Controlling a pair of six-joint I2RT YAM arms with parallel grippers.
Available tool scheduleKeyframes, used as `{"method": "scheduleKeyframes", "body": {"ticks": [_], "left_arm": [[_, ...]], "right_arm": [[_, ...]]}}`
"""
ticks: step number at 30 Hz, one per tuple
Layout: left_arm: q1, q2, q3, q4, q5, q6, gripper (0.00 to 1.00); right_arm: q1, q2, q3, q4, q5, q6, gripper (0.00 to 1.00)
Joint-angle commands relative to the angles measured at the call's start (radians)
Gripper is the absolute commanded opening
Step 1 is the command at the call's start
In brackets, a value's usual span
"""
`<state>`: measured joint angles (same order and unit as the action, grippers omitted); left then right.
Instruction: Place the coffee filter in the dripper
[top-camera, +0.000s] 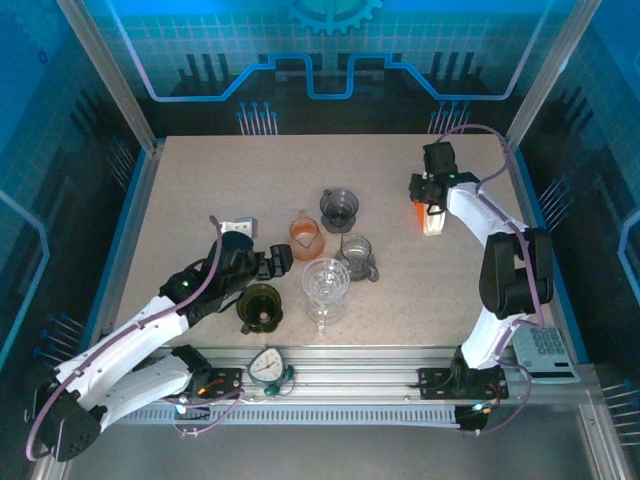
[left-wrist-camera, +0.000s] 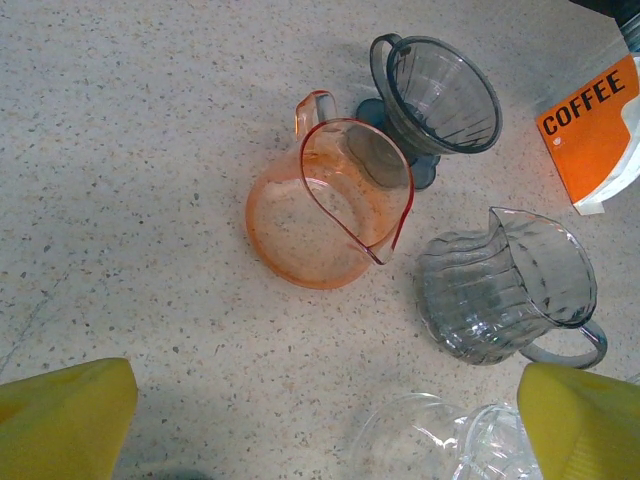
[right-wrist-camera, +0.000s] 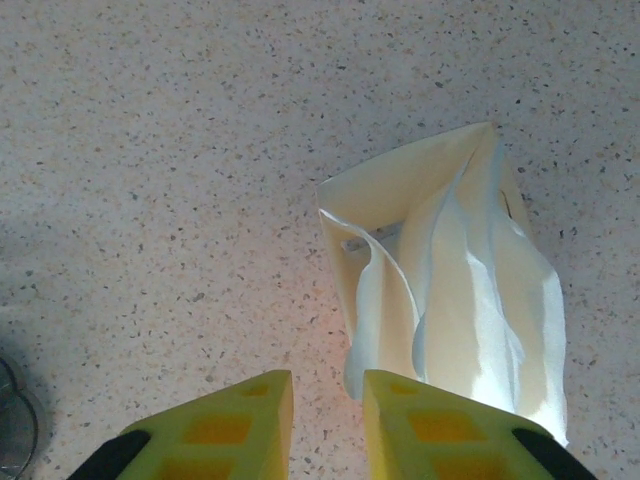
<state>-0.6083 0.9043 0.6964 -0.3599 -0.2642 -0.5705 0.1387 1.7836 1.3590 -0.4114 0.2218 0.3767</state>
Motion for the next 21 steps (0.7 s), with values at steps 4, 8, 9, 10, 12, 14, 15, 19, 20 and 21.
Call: {"method": "scheduleKeyframes", "body": {"ticks": [4,8,9,10,12,14,15,19,20,21], "left_arm": [[0.014,0.002,-0.02,0.019,0.015,-0.003,0.99],[0.018,0.005,-0.021,0.023,0.019,-0.004,0.99],[0.019,0.005,-0.02,0.023,0.02,-0.004,0.99],[0.02,0.007,-0.02,0.023,0.022,-0.003,0.99],[0.021,0.007,-0.021,0.023,0.023,-0.005,0.99],[0.021,0.007,-0.021,0.021,0.023,-0.007,0.99],[0.022,0.007,-0.021,0.022,0.025,-0.006,0.99],[0.023,0.007,-0.022,0.024,0.026,-0.008,0.99],[0.023,0.007,-0.022,0.024,0.028,-0.009,0.99],[0.023,0.007,-0.022,0.025,0.03,-0.01,0.99]], "right_arm": [[0.016,0.044,0.057,-0.061,0.086,-0.02,0.24],[0.018,0.062,0.061,-0.062,0.097,-0.028,0.23],[0.018,0.064,0.062,-0.064,0.1,-0.027,0.22],[0.018,0.066,0.062,-0.064,0.101,-0.028,0.21],[0.018,0.065,0.061,-0.062,0.107,-0.028,0.2],[0.02,0.06,0.058,-0.056,0.108,-0.034,0.18],[0.019,0.058,0.058,-0.055,0.11,-0.035,0.16],[0.021,0.049,0.063,-0.057,0.116,-0.042,0.1],[0.022,0.046,0.061,-0.054,0.117,-0.042,0.08],[0.022,0.043,0.061,-0.054,0.117,-0.044,0.07]]}}
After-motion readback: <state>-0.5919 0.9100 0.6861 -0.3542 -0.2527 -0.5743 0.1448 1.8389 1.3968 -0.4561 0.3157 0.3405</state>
